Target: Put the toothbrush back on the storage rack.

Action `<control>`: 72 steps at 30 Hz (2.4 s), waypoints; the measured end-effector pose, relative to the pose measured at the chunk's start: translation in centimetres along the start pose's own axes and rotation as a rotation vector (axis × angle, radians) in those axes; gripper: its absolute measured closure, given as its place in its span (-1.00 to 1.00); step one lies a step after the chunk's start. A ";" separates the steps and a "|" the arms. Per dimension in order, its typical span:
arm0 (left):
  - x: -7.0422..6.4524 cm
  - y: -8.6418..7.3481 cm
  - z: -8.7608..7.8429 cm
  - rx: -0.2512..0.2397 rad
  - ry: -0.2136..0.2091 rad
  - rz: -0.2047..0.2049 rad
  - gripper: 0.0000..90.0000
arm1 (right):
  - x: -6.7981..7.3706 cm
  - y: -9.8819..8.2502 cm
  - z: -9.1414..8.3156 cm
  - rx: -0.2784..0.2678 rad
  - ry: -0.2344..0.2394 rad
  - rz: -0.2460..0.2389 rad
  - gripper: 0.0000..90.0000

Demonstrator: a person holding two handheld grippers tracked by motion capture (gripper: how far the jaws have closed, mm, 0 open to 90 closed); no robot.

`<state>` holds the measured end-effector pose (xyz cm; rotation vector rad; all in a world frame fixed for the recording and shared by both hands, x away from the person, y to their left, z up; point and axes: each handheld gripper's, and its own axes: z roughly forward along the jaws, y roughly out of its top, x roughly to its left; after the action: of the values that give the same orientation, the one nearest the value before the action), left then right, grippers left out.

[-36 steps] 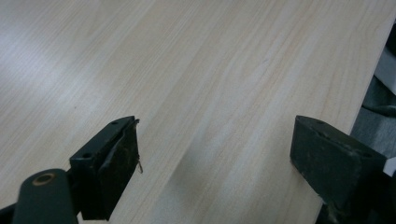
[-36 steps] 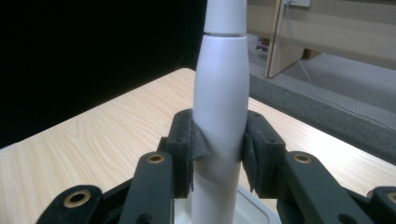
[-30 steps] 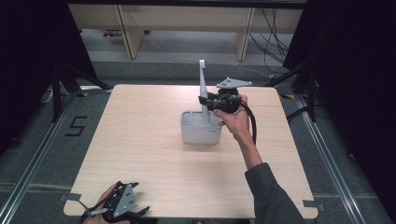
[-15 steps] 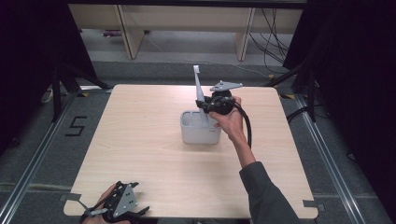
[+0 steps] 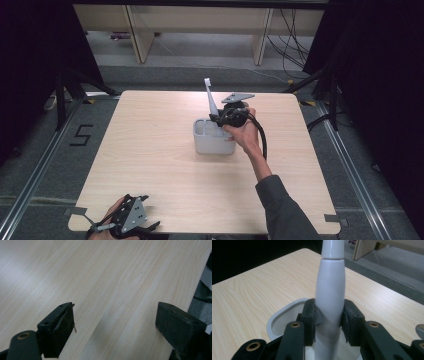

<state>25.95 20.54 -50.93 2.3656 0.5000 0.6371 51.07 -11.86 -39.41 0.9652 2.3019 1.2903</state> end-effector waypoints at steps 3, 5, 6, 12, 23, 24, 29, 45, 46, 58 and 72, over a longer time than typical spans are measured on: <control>0.0 0.0 0.0 -0.001 0.000 -0.001 -0.67 | 0.0 0.2 0.1 0.017 -0.001 -0.028 0.49; 0.0 0.0 0.0 0.000 -0.001 0.001 -0.67 | 0.1 0.0 0.4 0.031 0.004 -0.014 0.49; 0.0 0.0 0.0 0.000 -0.001 0.002 -0.67 | 0.2 0.0 0.5 0.036 -0.002 -0.019 0.48; 0.0 0.0 0.0 0.001 0.001 0.002 -0.67 | 0.5 -0.1 1.1 0.070 0.013 -0.006 0.48; 0.0 0.0 0.0 0.000 -0.001 0.000 -0.67 | 0.7 -0.2 1.6 0.105 -0.010 -0.017 0.48; 0.0 0.0 0.0 0.000 -0.002 0.001 -0.67 | 0.7 -0.2 1.7 0.106 -0.011 -0.018 0.48; 0.0 0.0 0.0 0.001 -0.004 0.002 -0.67 | 0.7 -0.3 1.9 0.120 -0.023 -0.043 0.48; 0.0 0.0 0.0 0.004 -0.003 0.005 -0.67 | 0.8 -0.4 2.5 0.180 -0.015 -0.032 0.48; 0.0 0.0 0.0 0.003 -0.005 0.004 -0.67 | 0.8 -0.5 2.6 0.181 -0.022 -0.046 0.48; 0.0 0.0 0.0 0.004 -0.004 0.006 -0.67 | 1.1 -0.7 2.9 0.259 -0.022 -0.021 0.48; 0.0 0.0 0.0 0.005 -0.009 0.007 -0.67 | 1.0 -0.6 2.8 0.221 -0.015 -0.025 0.33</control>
<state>25.94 20.50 -50.96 2.3745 0.4896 0.6294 51.71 -9.61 -41.36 1.0072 2.4752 1.0313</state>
